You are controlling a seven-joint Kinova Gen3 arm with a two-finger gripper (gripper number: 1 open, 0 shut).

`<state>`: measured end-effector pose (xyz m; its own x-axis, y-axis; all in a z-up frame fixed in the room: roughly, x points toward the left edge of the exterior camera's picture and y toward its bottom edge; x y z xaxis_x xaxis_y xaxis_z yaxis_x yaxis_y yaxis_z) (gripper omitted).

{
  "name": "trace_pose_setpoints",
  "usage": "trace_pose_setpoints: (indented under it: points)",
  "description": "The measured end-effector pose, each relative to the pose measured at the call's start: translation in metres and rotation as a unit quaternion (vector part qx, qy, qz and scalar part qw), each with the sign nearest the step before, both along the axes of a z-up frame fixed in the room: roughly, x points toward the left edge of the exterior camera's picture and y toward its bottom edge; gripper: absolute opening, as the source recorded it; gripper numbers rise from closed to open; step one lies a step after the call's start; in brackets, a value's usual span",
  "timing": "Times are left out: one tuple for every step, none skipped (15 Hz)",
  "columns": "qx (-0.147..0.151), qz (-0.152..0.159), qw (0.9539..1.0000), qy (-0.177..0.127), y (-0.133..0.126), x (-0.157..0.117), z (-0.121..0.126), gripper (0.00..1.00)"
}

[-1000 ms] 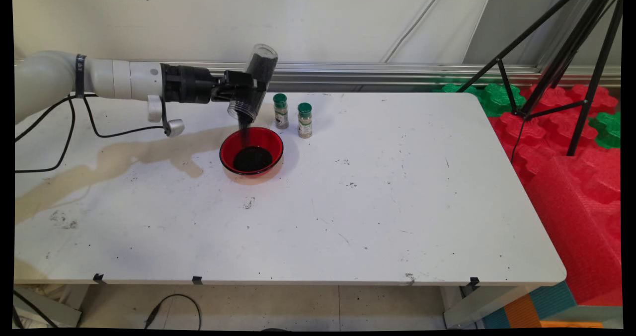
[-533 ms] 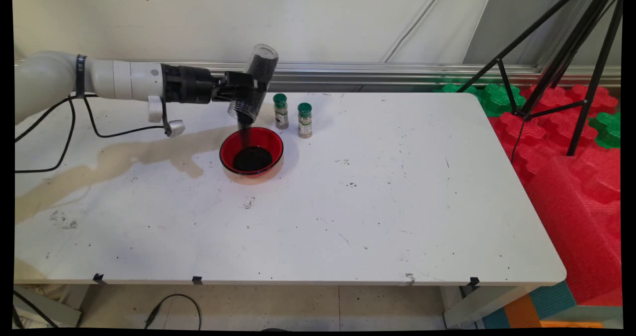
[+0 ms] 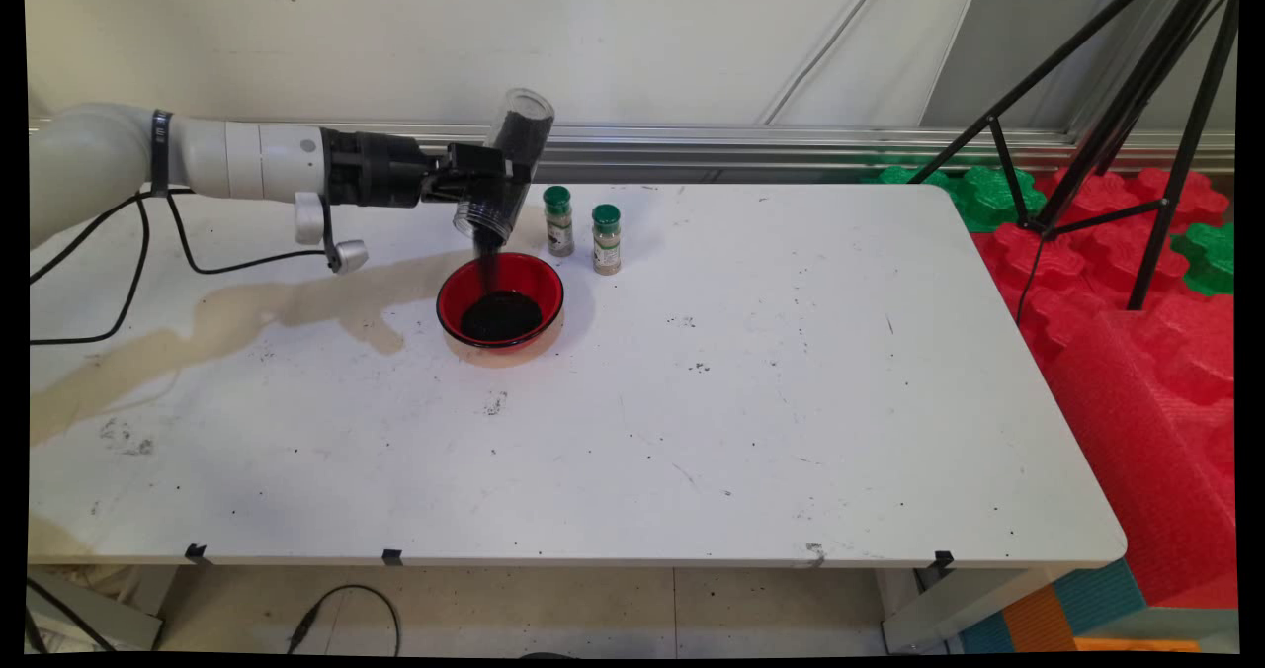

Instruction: Pour the black seasoning powder in the red bowl

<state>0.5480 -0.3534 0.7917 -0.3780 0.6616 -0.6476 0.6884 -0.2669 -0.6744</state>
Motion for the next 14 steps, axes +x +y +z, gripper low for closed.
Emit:
trace_pose_setpoints:
  points:
    - [0.0, 0.0, 1.0, -0.001, 0.0004, -0.0001, -0.0001, 0.0]
    - [0.0, 0.0, 1.0, -0.001, 0.0007, -0.0001, -0.0002, 0.0]
    - [-0.001, -0.001, 1.0, -0.002, 0.001, -0.0003, -0.0004, 0.0]
    - [-0.001, -0.001, 1.0, -0.002, 0.0013, -0.0003, -0.0005, 0.0]
    - [-0.001, -0.002, 1.0, -0.003, 0.0018, -0.0003, -0.0006, 0.0]
    - [-0.001, -0.002, 1.0, -0.003, 0.0023, -0.0003, -0.0008, 0.0]
    - [-0.002, -0.002, 1.0, -0.004, 0.0027, -0.0003, -0.001, 0.0]
    - [-0.002, -0.003, 1.0, -0.005, 0.0031, -0.0003, -0.0012, 0.0]
    - [-0.002, -0.003, 1.0, -0.005, 0.0035, -0.0003, -0.0013, 0.0]
    - [-0.002, -0.004, 1.0, -0.006, 0.0037, -0.0003, -0.0014, 0.0]
    - [-0.003, -0.004, 1.0, -0.007, 0.004, -0.0003, -0.0018, 0.0]
    - [-0.003, -0.004, 1.0, -0.007, 0.0043, -0.0002, -0.0021, 0.0]
    - [-0.003, -0.005, 1.0, -0.008, 0.0045, -0.0002, -0.0024, 0.0]
    - [-0.003, -0.005, 0.9999, -0.009, 0.0046, -0.0003, -0.0027, 0.0]
